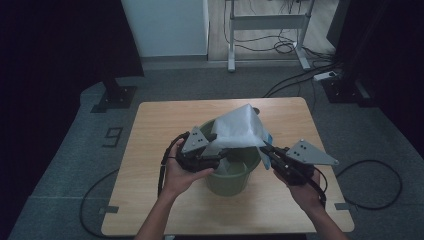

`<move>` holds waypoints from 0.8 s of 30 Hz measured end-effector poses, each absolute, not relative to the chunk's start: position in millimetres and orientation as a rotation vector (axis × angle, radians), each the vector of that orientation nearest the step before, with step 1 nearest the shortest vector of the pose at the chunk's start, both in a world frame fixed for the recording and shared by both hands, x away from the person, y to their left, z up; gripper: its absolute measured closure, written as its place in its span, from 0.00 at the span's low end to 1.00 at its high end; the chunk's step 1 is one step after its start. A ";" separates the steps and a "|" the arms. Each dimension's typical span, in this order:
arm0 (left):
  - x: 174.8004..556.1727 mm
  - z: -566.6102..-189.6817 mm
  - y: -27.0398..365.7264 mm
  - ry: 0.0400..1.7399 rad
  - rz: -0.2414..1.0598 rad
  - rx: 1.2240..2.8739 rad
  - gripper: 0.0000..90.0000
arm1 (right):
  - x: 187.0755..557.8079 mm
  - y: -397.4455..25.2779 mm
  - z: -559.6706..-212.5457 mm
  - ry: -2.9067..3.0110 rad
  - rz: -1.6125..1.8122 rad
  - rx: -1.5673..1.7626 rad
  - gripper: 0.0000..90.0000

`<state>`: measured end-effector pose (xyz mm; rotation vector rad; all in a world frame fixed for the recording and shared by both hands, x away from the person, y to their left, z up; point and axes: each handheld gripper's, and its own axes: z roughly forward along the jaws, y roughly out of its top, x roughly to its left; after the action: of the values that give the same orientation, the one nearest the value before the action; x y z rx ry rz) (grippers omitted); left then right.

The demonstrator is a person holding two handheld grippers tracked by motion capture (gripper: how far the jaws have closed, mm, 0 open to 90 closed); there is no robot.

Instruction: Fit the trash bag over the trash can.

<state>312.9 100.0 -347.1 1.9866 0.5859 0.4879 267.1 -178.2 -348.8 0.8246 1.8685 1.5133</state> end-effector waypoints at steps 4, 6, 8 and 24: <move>312.9 -347.1 100.6 0.584 0.492 2.004 0.62 | 270.8 -173.5 -350.9 1.891 1.529 0.823 0.99; 313.7 -347.2 102.5 0.594 0.486 2.004 0.73 | 271.7 -171.5 -351.3 1.899 1.543 0.819 0.99; 314.7 -346.9 105.7 0.609 0.477 1.996 0.83 | 272.5 -169.3 -352.0 1.909 1.550 0.812 0.99; 318.5 -358.5 137.6 0.689 0.429 1.990 0.99 | 269.0 -194.1 -362.5 1.824 1.674 0.900 0.56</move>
<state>318.5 137.6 -358.5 1.9905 0.6887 0.4287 269.0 -194.1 -362.5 0.8996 1.8243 1.6742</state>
